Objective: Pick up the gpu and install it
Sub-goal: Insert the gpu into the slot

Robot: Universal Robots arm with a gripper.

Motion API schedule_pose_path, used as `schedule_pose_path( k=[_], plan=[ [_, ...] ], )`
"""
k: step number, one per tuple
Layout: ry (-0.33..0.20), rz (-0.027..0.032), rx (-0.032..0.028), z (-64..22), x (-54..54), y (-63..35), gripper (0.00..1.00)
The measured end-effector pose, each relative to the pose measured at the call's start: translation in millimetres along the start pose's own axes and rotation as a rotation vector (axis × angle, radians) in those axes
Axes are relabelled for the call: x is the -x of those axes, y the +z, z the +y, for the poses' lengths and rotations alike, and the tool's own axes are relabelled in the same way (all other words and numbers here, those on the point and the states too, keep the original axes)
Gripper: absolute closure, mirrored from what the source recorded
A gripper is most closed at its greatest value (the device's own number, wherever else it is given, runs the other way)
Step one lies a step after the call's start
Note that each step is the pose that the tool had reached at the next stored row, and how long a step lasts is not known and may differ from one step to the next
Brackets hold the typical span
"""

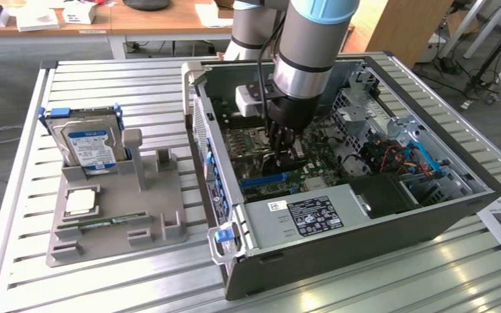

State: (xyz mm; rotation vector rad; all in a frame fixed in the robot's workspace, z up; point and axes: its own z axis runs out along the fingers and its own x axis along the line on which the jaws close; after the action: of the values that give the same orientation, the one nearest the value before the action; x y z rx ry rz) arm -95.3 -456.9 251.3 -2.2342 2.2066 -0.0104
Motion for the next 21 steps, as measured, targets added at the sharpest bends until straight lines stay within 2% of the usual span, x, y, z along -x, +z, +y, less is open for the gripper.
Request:
schedule_pose_path(
  k=[11,21],
  plan=[
    [0.0,-0.0002,-0.0001,1.9,3.7,8.3,0.72],
    [0.0,0.0,0.0,2.7,3.7,9.3,0.72]
  ],
)
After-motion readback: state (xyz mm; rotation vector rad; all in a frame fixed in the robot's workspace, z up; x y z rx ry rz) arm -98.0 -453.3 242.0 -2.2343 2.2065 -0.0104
